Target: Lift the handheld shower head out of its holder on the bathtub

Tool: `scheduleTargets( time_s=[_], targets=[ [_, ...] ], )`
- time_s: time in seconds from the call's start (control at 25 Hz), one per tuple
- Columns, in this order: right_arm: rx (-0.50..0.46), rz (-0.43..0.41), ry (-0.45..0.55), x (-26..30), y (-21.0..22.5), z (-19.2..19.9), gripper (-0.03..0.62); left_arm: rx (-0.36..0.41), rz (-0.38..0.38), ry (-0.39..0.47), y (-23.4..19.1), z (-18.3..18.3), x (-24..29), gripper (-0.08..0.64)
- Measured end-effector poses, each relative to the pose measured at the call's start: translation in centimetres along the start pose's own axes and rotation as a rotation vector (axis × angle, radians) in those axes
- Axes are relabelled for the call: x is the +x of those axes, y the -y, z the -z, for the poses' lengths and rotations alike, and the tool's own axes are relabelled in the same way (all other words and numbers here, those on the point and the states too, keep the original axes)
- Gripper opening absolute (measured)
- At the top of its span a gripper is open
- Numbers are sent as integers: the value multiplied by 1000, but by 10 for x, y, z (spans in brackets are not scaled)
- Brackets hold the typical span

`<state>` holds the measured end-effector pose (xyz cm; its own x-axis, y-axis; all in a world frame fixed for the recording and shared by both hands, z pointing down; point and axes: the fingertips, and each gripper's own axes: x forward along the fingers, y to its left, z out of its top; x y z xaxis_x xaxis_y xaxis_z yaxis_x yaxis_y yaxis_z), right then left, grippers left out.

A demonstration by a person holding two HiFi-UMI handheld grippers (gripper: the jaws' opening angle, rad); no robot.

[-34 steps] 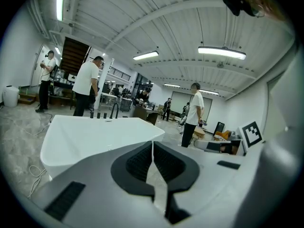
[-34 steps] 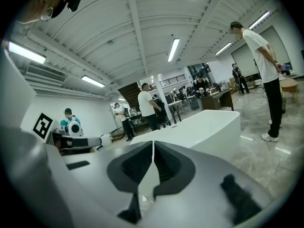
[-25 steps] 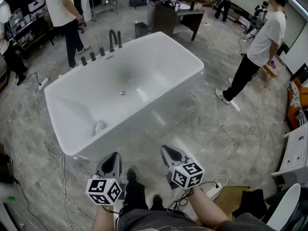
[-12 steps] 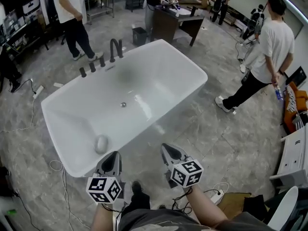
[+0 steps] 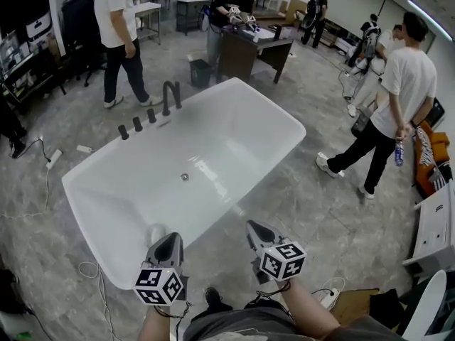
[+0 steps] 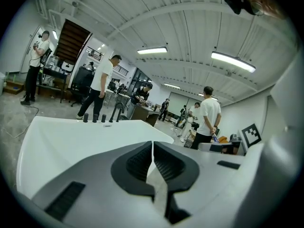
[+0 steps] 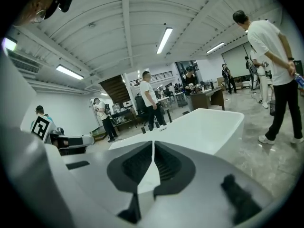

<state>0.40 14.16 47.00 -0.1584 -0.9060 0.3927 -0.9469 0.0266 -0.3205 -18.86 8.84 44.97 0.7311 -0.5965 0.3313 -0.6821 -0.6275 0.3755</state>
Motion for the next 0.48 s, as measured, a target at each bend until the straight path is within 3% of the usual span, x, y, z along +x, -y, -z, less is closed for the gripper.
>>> scheduleTargets(
  time_s=[0.24, 0.48],
  targets=[
    [-10, -1, 6, 15, 0, -11, 29, 55, 36, 11, -5, -20, 14, 21],
    [-20, -18, 17, 33, 7, -24, 29, 56, 36, 27, -3, -27, 22, 21]
  ],
)
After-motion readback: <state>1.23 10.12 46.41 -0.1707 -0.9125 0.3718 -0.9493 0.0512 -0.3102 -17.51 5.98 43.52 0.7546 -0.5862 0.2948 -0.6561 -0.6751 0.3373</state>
